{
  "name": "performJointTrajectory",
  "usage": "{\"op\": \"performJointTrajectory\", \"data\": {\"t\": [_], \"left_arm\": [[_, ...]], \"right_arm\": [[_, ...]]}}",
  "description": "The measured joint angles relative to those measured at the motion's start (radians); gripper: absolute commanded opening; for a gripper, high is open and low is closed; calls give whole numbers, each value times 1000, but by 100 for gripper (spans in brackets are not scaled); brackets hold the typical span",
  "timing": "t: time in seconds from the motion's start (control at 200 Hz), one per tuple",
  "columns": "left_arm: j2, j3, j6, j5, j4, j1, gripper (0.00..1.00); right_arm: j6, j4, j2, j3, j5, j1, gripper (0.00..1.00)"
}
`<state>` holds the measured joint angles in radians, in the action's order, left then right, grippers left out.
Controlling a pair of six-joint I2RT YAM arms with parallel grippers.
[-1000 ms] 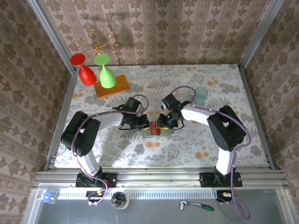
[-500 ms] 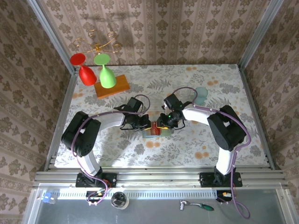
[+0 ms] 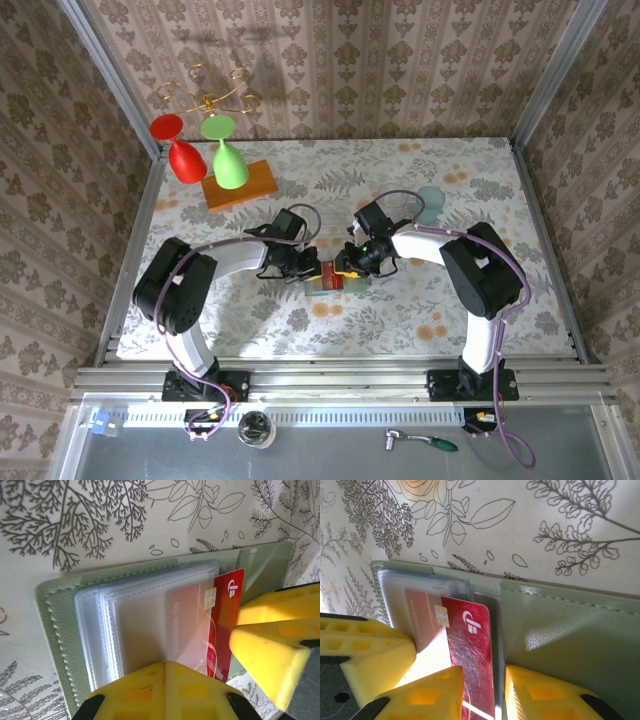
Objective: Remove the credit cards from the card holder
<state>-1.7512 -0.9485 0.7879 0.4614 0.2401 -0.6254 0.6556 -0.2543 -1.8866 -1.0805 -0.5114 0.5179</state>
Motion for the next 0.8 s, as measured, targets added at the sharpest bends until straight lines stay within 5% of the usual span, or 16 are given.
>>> {"op": "performJointTrajectory", "data": {"t": [0.8], "left_arm": [[-4,-3,0,3,0,0,1]], "right_arm": [[37,98,-1,45,-77,-24,14]]}}
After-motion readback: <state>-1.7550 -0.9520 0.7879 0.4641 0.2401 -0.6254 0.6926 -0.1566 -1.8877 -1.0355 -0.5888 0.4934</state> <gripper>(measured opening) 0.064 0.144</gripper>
